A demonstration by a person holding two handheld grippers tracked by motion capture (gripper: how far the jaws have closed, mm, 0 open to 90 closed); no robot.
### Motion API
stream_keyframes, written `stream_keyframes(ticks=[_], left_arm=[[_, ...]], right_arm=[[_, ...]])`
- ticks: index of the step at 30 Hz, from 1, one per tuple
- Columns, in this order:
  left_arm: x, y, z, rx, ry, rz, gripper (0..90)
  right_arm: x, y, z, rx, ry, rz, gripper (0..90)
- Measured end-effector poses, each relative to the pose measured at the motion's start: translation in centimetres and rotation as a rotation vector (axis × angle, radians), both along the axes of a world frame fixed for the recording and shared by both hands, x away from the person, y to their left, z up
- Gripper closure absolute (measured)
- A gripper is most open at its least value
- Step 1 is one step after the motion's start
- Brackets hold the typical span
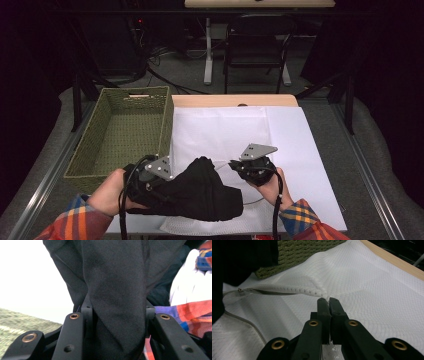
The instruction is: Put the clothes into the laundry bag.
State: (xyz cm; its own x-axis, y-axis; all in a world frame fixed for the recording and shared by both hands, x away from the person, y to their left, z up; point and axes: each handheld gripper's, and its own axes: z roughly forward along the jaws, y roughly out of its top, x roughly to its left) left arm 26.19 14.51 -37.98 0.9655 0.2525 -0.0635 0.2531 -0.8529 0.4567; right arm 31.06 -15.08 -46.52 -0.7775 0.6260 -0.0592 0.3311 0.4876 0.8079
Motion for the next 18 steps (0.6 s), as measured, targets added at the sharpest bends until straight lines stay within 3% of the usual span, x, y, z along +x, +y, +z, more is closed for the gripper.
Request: stream_keyframes(ticks=[18], left_arm=[[-0.2, -1.8, -1.6, -0.044, 0.024, -0.043, 60.7]], right_arm=[[-0.1, 0.0, 0.2, 0.006, -0.008, 0.001, 88.6]])
